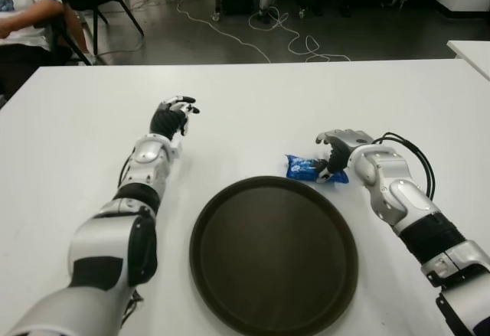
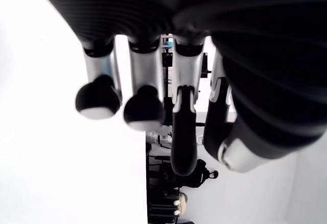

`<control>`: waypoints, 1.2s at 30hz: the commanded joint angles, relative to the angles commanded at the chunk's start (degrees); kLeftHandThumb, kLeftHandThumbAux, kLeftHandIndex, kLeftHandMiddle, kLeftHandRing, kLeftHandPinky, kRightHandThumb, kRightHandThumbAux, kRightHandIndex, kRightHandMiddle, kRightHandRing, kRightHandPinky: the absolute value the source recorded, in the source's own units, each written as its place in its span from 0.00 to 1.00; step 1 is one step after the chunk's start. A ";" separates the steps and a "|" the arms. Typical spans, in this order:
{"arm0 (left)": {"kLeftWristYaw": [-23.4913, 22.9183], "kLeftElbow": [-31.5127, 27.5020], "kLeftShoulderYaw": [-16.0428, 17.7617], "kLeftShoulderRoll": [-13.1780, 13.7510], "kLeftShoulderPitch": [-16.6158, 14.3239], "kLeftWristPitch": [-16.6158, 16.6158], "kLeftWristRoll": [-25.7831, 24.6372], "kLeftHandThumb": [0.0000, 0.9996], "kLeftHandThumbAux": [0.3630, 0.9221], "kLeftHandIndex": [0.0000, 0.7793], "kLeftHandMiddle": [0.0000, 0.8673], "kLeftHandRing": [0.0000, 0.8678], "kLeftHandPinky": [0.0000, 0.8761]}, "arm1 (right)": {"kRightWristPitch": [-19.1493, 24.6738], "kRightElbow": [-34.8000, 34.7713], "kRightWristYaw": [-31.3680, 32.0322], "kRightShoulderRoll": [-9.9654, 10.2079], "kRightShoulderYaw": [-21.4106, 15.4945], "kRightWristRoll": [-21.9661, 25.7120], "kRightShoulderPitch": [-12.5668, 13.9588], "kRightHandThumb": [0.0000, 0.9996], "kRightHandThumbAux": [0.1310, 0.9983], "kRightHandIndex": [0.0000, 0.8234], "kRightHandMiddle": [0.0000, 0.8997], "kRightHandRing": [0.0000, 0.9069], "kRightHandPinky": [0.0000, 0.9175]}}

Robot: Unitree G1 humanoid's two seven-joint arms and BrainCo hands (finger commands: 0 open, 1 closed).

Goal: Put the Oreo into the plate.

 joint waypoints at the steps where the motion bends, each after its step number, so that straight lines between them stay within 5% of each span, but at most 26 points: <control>1: 0.16 0.02 -0.11 0.03 -0.02 0.06 0.13 0.85 0.54 0.52 0.62 0.98 0.97 | -0.35 0.37 -0.10 0.03 0.12 0.06 -0.11 0.00 0.70 0.25 0.26 0.27 0.27; 21: -0.64 -0.12 0.57 -0.10 -0.31 0.77 -0.96 0.85 0.54 0.52 0.61 0.97 0.96 | -0.23 -8.94 3.40 1.87 4.81 -1.62 3.89 0.00 0.67 0.18 0.19 0.18 0.14; 36: -0.12 -0.07 -0.02 -0.11 -0.35 0.57 -0.08 0.85 0.54 0.52 0.61 0.97 0.96 | 1.60 -13.15 0.20 2.76 2.75 -1.48 6.88 0.00 0.66 0.16 0.16 0.14 0.11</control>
